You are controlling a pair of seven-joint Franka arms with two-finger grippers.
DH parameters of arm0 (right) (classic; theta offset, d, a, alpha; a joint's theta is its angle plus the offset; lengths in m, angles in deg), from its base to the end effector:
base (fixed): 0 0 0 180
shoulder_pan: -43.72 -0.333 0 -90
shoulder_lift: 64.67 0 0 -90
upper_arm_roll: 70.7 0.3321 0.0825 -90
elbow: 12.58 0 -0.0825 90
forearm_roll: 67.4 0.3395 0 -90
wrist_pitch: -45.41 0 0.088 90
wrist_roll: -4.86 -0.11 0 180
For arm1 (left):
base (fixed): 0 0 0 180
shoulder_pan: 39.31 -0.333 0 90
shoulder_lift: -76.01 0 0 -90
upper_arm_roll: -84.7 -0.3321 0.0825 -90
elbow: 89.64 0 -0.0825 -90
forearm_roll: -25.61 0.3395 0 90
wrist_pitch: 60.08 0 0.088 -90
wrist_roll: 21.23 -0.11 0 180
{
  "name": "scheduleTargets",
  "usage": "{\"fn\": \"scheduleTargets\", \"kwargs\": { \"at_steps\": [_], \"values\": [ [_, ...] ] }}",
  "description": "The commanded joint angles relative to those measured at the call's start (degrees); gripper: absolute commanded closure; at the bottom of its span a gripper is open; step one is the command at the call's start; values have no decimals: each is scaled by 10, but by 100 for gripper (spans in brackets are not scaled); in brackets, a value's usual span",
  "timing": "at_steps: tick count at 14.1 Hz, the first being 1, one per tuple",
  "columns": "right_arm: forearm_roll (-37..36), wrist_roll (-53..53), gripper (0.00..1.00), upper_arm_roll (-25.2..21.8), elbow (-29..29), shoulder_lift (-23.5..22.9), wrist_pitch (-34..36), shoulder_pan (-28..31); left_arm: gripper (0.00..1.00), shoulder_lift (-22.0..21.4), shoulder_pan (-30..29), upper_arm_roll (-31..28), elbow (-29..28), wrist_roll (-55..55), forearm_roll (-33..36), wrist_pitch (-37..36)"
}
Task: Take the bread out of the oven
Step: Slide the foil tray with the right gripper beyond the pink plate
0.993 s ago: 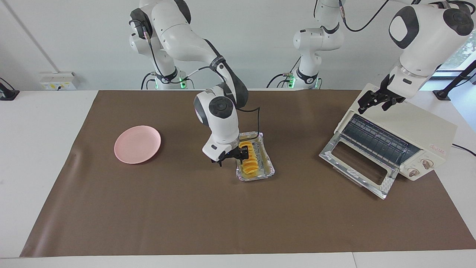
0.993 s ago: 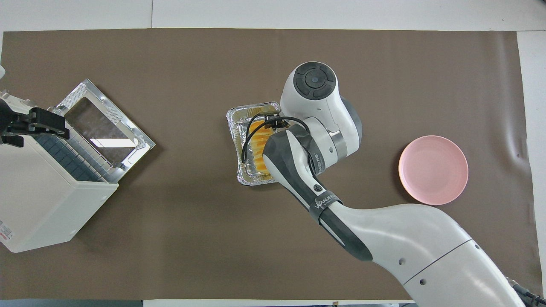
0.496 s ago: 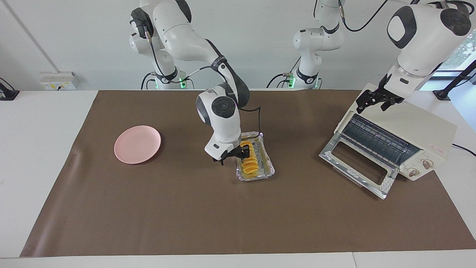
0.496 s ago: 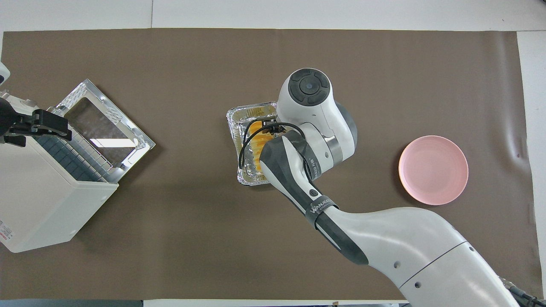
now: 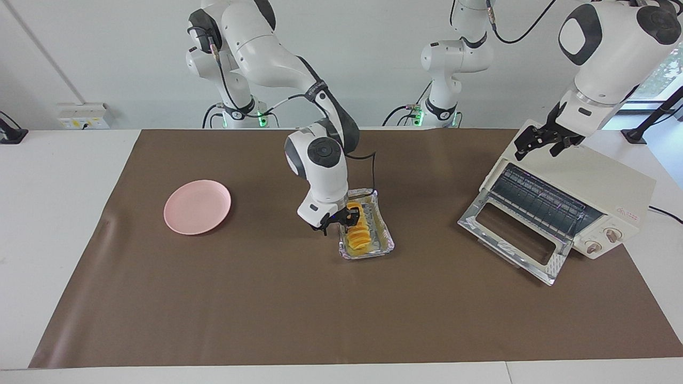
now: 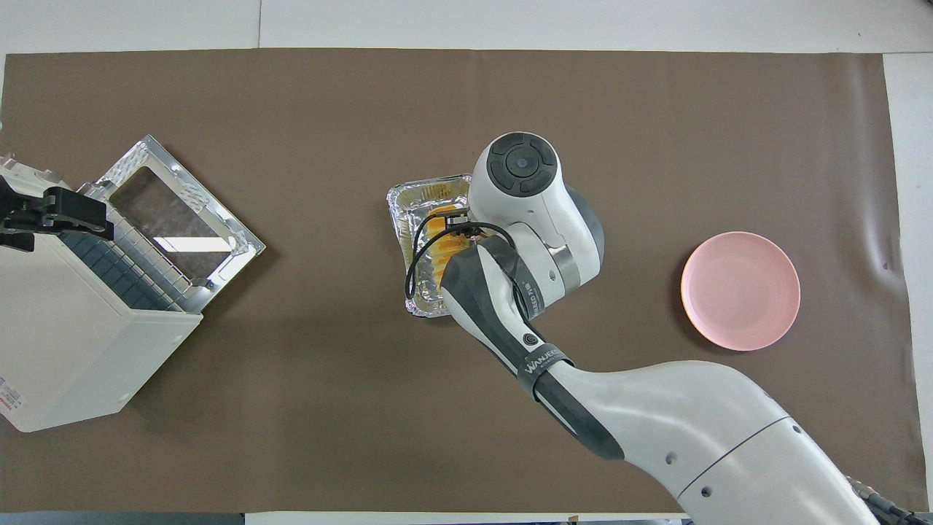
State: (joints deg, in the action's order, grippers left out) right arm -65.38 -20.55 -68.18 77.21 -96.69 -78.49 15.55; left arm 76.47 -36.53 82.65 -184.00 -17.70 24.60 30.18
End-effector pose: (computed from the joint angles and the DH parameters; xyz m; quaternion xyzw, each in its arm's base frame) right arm 0.5779 0.3389 0.3556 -0.9989 -0.0329 -0.0038 0.0320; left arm 0.5093 -0.0085 0.6015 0.9989 0.0248 -0.0401 0.0072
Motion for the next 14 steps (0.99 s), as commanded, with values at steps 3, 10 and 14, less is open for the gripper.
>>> {"fn": "scheduleTargets", "kwargs": {
  "at_steps": [3,10,14],
  "values": [
    [-36,-20,100,-2,28,24,-6,-5,0,-13,3,-3,-12,-2,9,-1],
    [-65,82,100,-2,25,57,16,56,0,-13,2,-3,-12,-1,9,-1],
    [-19,304,100,-1,27,97,81,196,0,-13,2,-3,-12,-1,9,-1]
  ]
}}
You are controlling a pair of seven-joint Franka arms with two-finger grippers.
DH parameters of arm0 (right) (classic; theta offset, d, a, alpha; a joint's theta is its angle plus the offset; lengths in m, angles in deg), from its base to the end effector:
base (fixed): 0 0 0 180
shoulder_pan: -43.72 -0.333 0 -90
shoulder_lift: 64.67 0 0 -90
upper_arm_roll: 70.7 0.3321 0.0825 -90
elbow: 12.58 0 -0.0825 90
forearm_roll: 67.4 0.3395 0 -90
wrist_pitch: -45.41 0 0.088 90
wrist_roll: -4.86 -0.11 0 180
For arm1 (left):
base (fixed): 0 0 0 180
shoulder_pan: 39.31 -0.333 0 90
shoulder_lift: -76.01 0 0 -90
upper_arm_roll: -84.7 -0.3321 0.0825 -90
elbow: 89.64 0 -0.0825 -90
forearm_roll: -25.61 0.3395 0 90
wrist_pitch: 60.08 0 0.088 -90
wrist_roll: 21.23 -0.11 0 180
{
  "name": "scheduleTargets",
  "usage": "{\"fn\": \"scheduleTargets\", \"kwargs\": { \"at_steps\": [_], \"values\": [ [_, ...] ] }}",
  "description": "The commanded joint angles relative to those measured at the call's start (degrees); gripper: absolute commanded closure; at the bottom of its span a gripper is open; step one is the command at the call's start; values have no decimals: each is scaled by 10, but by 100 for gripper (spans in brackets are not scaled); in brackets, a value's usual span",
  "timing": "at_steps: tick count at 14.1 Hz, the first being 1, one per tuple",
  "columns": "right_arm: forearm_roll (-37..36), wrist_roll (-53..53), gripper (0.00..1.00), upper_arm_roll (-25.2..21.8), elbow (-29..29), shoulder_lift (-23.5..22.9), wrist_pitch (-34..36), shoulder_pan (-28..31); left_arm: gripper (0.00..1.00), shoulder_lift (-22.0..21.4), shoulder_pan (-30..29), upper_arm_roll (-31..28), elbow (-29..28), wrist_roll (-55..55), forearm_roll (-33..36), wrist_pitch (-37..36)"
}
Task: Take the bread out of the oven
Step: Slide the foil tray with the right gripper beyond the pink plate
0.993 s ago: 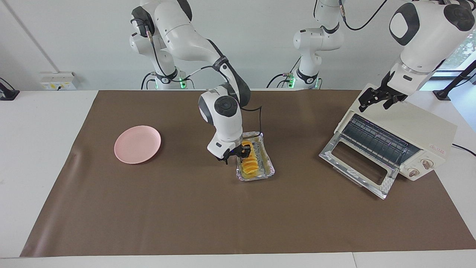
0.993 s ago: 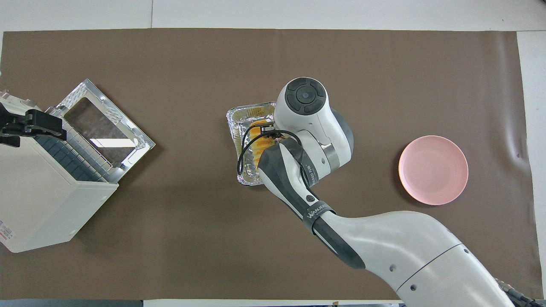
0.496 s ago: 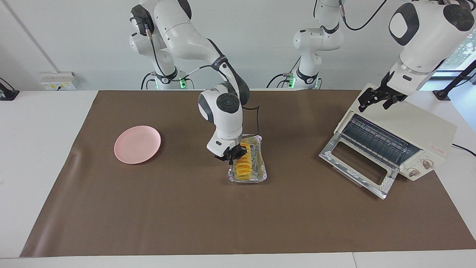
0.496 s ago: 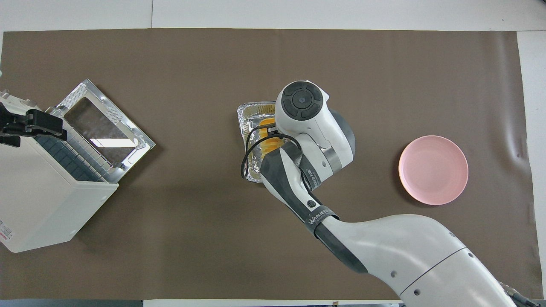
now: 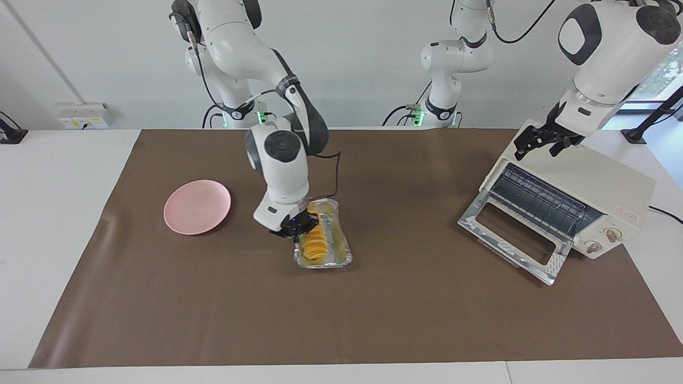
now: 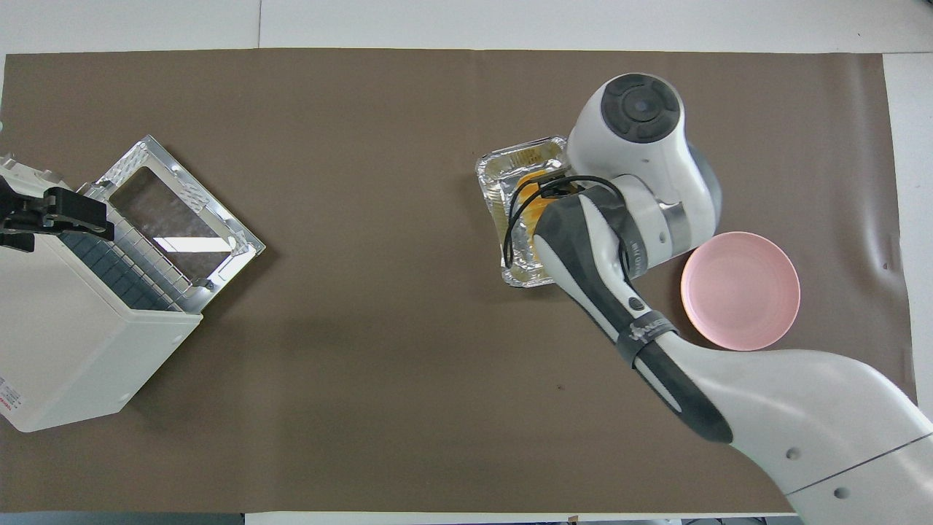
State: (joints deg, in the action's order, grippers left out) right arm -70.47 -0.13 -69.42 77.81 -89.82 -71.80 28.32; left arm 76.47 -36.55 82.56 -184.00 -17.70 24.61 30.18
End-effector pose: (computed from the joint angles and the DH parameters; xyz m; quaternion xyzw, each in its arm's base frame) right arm 0.6231 0.1812 0.4193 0.9934 0.1125 0.0180 0.0162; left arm 0.5093 -0.0075 0.6015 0.9988 0.0258 -0.0401 0.0071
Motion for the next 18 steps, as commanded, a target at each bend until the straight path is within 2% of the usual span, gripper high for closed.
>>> {"fn": "scheduleTargets", "kwargs": {
  "at_steps": [1,5,7,8,10,12,18],
  "values": [
    [63,168,100,11,22,28,13,105,0,-13,2,-2,-12,-1,9,-1],
    [73,349,100,10,17,16,-33,201,0,-13,2,-2,-12,-1,9,-1],
    [95,380,100,10,-13,-6,-29,233,0,-13,2,-2,-12,-2,9,-1],
    [98,381,100,10,-59,-37,-8,247,0,-13,2,-2,-12,-2,9,-2],
    [99,380,100,11,-190,-102,63,252,0,-13,2,-2,-12,-1,9,-1],
    [100,378,100,14,-252,-140,79,251,0,-13,2,-2,-12,-1,9,0],
    [102,339,100,14,-251,-158,38,231,0,-14,2,-2,-11,-1,9,-2]
  ]
}}
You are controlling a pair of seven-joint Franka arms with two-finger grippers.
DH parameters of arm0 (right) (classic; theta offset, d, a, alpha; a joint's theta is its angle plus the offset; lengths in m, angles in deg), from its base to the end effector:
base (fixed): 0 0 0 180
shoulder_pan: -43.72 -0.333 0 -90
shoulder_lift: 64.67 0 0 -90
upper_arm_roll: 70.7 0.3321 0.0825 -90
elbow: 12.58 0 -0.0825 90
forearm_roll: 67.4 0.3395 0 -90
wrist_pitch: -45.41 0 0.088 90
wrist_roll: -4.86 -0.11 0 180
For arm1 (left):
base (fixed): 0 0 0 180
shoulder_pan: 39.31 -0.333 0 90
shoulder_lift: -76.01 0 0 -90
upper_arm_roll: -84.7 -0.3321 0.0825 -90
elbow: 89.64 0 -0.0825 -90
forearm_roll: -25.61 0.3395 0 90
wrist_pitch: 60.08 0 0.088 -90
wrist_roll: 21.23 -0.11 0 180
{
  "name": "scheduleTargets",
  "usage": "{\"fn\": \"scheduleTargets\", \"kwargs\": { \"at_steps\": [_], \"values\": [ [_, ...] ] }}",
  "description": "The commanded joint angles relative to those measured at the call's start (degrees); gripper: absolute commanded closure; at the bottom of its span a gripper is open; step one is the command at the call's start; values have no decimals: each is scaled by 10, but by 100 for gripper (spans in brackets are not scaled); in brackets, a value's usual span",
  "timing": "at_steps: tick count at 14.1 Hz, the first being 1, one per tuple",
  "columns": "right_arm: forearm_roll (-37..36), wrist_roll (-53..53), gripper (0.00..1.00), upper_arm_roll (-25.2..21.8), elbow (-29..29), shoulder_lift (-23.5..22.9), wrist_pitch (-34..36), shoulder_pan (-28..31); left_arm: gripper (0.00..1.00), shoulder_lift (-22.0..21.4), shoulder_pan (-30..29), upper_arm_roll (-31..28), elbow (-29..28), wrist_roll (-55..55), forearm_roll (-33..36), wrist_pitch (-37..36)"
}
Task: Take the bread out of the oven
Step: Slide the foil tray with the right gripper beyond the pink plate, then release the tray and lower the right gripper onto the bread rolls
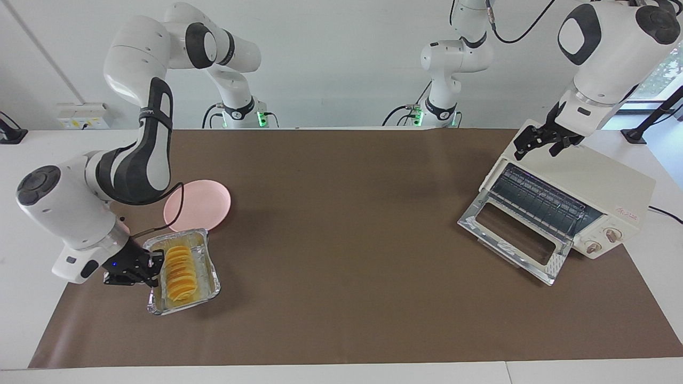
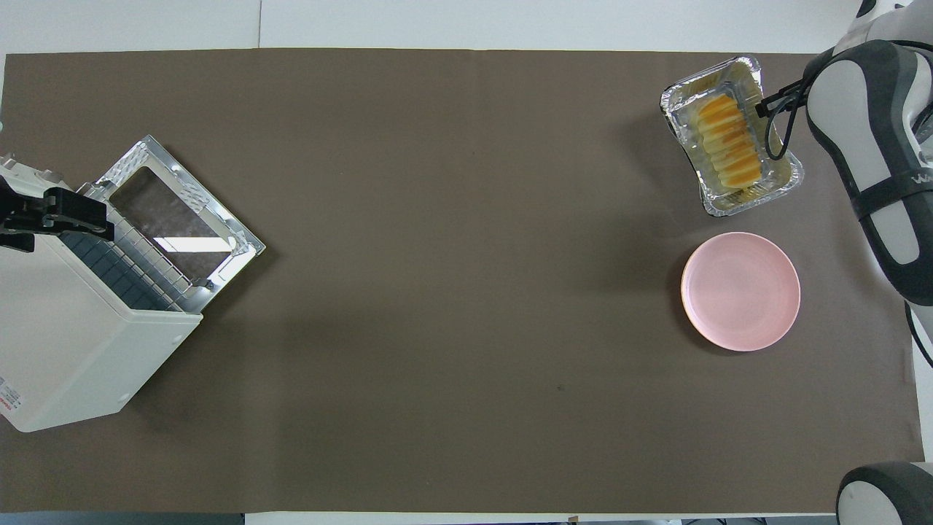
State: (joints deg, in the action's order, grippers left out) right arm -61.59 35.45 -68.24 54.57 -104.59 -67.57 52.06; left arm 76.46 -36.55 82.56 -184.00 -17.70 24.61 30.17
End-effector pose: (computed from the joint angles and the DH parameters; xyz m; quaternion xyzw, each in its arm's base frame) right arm 0.7200 -0.0769 0.4144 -0.9784 -0.1907 -0.0683 0.0418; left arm 0.5093 -0.0075 0.6016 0.9988 0.0258 -0.0401 0.0071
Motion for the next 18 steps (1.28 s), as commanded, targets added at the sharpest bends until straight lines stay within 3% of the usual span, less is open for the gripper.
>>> {"fn": "scheduleTargets", "kwargs": {
  "at_steps": [1,5,9,16,17,18],
  "values": [
    [14,-18,100,3,-14,-10,-20,-10,0,-15,2,-2,-11,-1,9,-3],
    [18,-18,100,3,-1,-17,-50,-8,0,-15,2,-2,-11,-2,9,-2],
    [27,-17,100,3,70,-3,-108,-5,0,-15,2,-2,-11,-1,9,-3],
    [31,-11,100,2,79,3,-110,-5,0,-15,2,-2,-11,-1,9,-3],
    [28,-11,96,2,79,3,-111,-5,0,-15,2,-2,-11,-2,9,-2],
    [26,-11,72,2,79,3,-110,-5,0,-15,2,-2,-11,-1,9,-2]
  ]
}}
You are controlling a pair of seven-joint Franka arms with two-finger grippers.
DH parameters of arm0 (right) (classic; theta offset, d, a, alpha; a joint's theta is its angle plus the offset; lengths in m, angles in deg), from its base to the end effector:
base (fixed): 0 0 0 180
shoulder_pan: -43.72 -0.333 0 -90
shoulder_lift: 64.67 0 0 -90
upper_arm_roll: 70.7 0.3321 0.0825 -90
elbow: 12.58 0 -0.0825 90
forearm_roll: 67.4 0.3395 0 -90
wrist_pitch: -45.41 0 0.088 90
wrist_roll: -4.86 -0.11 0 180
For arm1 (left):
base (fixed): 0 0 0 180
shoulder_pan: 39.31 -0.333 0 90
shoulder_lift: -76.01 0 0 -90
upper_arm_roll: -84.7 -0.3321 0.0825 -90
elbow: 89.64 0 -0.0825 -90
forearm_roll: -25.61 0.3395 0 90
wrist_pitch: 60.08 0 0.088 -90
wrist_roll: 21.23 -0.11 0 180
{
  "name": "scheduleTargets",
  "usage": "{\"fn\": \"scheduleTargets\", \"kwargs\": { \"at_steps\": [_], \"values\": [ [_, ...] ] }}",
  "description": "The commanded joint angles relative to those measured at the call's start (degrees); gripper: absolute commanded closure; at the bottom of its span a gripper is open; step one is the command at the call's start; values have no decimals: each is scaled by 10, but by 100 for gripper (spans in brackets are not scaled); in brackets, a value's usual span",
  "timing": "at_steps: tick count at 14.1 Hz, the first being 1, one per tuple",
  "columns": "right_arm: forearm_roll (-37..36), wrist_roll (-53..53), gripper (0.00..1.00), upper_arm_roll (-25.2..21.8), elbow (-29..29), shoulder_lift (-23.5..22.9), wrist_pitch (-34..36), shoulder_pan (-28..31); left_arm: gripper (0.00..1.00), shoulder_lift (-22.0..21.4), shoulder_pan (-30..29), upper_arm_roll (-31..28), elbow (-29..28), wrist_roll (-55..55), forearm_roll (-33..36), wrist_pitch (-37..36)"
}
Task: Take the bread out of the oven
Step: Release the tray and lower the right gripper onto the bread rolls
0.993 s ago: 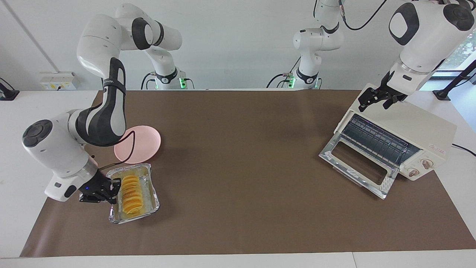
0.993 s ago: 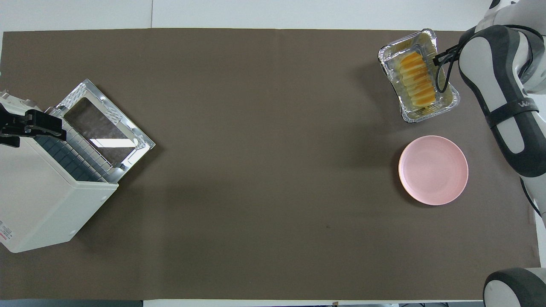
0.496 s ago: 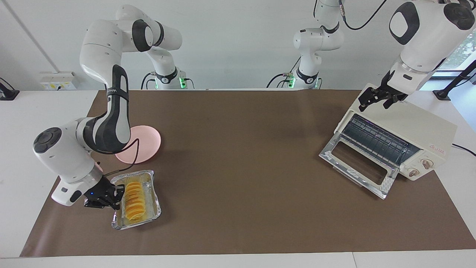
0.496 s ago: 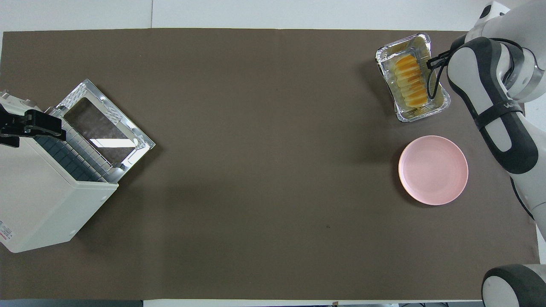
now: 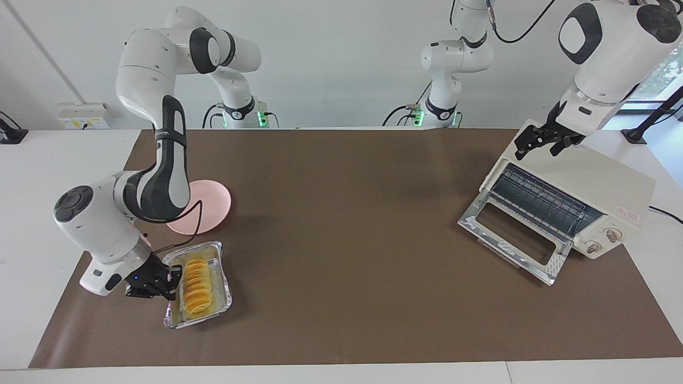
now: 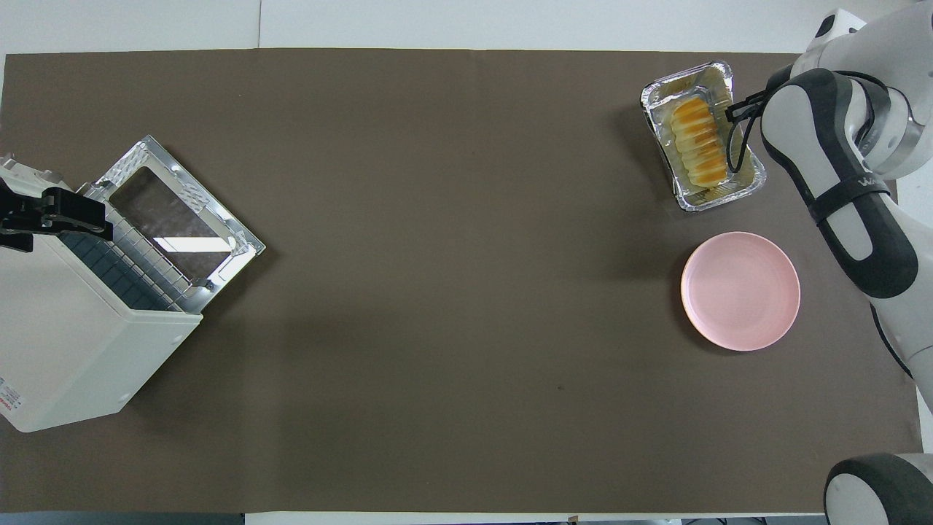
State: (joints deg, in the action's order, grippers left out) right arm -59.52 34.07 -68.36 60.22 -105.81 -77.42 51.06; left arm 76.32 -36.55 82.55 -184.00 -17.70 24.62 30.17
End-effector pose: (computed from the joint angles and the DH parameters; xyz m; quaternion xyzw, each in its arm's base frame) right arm 0.7255 -0.0657 0.3722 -0.9796 -0.1705 -0.0956 0.0474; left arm 0.5086 -0.0074 0.6028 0.9989 0.0258 -0.0388 0.0071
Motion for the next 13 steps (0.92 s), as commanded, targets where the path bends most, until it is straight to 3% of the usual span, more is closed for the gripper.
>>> {"fn": "scheduleTargets", "kwargs": {
  "at_steps": [1,2,4,5,13],
  "values": [
    [5,3,57,3,23,15,-12,5,0,-14,2,-2,-11,-2,9,-2],
    [5,2,35,3,23,16,-12,3,0,-14,2,-2,-11,-2,9,-2],
    [4,1,6,3,22,16,-8,-1,0,-14,2,-2,-11,-2,9,-2],
    [5,1,0,3,21,17,-3,-1,0,-14,2,-2,-11,-1,9,-2],
    [-1,-26,0,0,23,34,14,-42,0,-14,2,-2,-11,-2,9,-2]
  ]
}}
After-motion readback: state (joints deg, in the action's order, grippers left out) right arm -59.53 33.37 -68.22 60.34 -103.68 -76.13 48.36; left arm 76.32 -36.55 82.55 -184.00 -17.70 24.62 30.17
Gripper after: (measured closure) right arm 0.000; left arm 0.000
